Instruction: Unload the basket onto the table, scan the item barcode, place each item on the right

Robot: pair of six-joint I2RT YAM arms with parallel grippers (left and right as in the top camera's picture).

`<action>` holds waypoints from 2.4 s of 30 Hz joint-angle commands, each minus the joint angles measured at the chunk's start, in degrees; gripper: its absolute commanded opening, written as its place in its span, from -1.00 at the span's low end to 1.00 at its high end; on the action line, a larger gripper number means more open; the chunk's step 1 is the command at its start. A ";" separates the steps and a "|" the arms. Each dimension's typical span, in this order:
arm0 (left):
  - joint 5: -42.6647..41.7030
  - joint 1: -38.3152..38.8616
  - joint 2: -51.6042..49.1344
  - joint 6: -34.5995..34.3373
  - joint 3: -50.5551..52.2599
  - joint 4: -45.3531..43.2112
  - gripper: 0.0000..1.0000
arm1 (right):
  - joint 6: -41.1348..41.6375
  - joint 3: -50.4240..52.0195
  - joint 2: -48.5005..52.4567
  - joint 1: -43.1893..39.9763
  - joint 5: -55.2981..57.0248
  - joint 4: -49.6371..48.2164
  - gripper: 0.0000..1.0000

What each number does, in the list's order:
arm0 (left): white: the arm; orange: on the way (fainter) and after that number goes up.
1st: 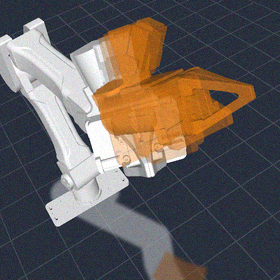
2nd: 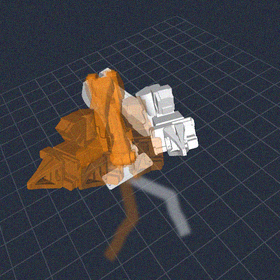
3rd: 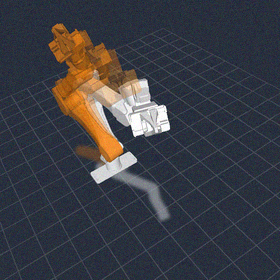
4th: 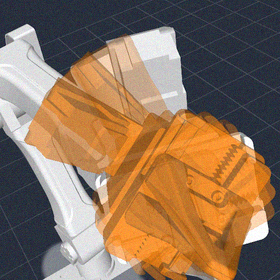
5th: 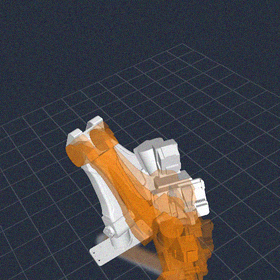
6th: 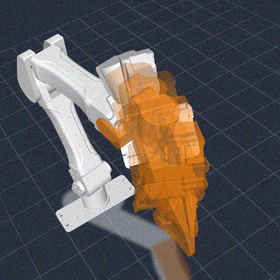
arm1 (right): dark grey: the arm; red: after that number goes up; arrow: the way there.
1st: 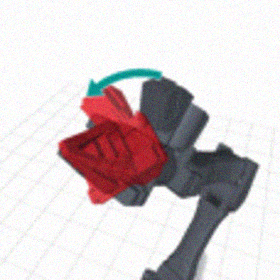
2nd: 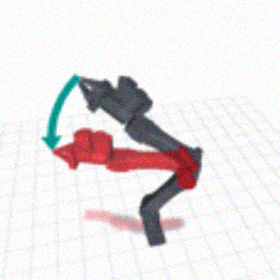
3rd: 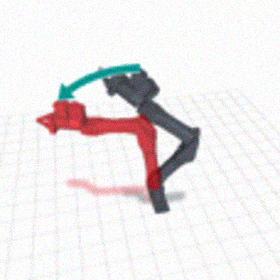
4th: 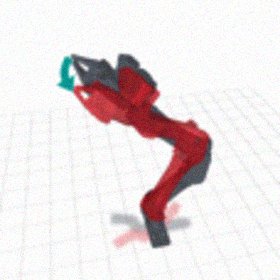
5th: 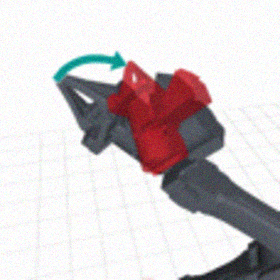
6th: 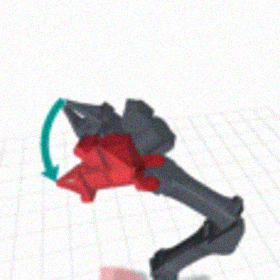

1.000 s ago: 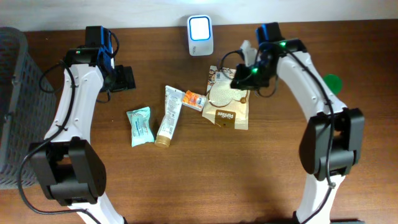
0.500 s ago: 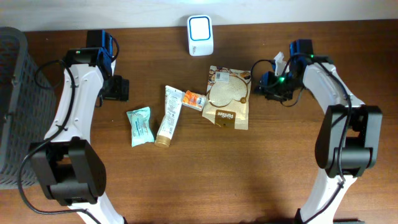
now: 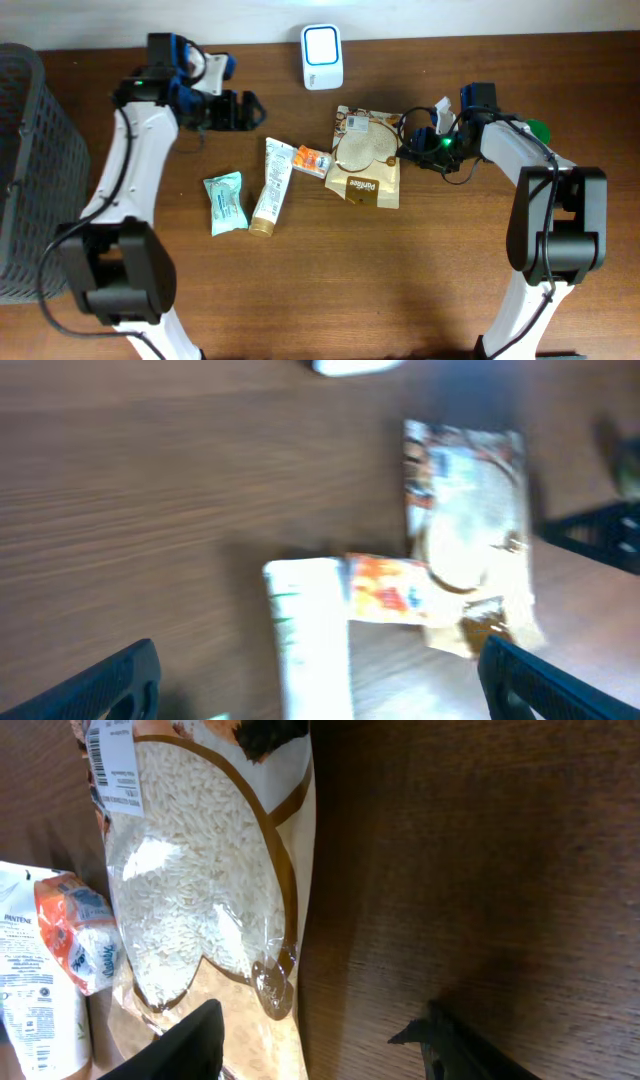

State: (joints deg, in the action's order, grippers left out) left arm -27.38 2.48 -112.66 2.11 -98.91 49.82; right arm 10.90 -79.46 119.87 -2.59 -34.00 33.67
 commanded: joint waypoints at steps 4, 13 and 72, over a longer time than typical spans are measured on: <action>-5.90 7.87 -7.41 -0.37 -0.35 -6.36 0.98 | 0.09 0.81 -0.42 -0.07 -0.94 -0.61 0.15; -4.31 16.00 -13.57 -8.90 -0.35 -21.14 0.47 | 1.86 0.81 2.86 -0.07 -1.60 -1.20 0.13; 0.20 22.36 -28.79 -21.73 -0.39 -24.83 -1.00 | 26.91 12.68 7.69 11.10 -17.59 -39.54 -0.92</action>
State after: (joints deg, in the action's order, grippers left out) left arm -25.91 23.18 -136.94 -19.57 -101.16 22.61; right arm 39.20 -67.51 125.34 9.37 -51.77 -5.02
